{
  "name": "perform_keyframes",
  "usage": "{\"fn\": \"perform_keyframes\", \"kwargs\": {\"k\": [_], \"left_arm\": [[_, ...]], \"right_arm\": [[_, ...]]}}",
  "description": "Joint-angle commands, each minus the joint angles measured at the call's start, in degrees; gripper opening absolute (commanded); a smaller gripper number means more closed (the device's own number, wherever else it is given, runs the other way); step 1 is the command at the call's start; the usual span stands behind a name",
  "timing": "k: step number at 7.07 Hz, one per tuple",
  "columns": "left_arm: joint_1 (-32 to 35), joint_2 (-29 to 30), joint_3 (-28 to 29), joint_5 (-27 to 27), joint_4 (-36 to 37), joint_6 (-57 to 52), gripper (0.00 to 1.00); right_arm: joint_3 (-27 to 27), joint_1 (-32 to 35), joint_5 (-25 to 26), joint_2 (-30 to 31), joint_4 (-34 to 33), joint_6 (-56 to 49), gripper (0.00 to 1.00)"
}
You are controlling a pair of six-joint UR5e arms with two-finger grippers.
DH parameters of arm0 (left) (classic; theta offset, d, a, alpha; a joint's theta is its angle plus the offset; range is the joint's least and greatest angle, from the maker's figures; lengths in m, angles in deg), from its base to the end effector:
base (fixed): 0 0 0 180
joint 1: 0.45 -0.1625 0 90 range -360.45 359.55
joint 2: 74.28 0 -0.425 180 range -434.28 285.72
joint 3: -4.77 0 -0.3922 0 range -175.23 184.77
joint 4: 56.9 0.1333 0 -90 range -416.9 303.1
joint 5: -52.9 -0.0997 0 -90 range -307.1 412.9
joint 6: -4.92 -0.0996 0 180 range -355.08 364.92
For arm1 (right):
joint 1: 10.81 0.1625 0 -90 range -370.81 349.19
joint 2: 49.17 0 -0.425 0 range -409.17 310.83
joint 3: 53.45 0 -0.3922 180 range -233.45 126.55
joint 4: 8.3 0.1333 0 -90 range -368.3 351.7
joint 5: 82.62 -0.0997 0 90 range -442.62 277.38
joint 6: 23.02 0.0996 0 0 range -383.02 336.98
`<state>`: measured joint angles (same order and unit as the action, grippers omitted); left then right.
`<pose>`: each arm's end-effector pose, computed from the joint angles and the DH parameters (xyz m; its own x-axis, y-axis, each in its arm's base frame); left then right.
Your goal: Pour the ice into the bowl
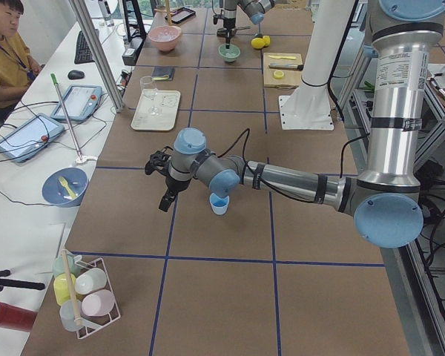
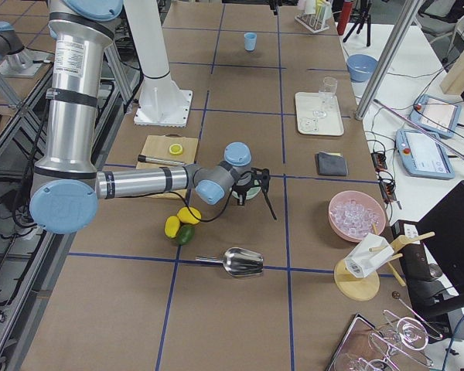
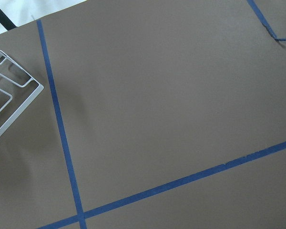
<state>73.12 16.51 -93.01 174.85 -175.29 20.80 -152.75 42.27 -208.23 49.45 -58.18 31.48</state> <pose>0.0710 -0.5256 0.5366 0.7581 0.3147 -0.5712 -0.0193 0.8864 0.4626 -0.2142 -0.4105 0.5742 0.6149 0.0325 0.7879 -0.0790 0.9967 0.0206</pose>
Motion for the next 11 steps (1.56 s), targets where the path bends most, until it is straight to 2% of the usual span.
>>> {"fn": "perform_keyframes", "kwargs": {"k": [1,2,4,5,6,7,8,9,10,11], "left_arm": [[0.00,0.00,0.05,-0.13,0.00,-0.06,1.00],[0.00,0.00,0.31,-0.05,0.00,0.03,1.00],[0.09,0.70,1.01,0.48,0.61,-0.85,1.00],[0.96,0.96,2.15,2.31,0.88,-1.20,1.00],[5.75,1.31,5.64,7.20,2.18,-8.51,1.00],[11.37,3.14,7.85,11.08,7.33,-16.07,1.00],[13.51,4.21,7.87,11.12,13.47,-20.93,1.00],[16.06,4.30,8.39,11.99,19.02,-22.54,1.00],[16.69,4.39,7.18,14.34,26.29,-22.39,1.00],[16.70,5.00,0.03,15.33,38.03,-21.95,1.00]], "right_arm": [[-1.24,1.05,-2.16,-0.01,-0.31,-0.53,1.00],[-1.51,6.54,-7.83,0.16,-1.09,-0.88,1.00],[-1.34,13.24,-12.18,0.25,-1.36,-6.21,1.00],[-1.60,16.93,-12.19,0.16,-5.71,-11.46,1.00],[-1.43,22.01,-12.28,0.08,-13.59,-23.26,1.00],[-1.51,27.46,-12.28,-1.84,-24.81,-35.56,1.00],[-1.51,31.78,-11.85,-3.95,-34.31,-45.00,1.00],[-1.16,33.12,-11.49,-5.45,-38.93,-48.57,1.00],[-1.16,33.31,-11.84,-6.07,-39.24,-48.35,1.00],[-0.38,33.14,-11.76,-6.43,-39.16,-47.82,1.00]]}}
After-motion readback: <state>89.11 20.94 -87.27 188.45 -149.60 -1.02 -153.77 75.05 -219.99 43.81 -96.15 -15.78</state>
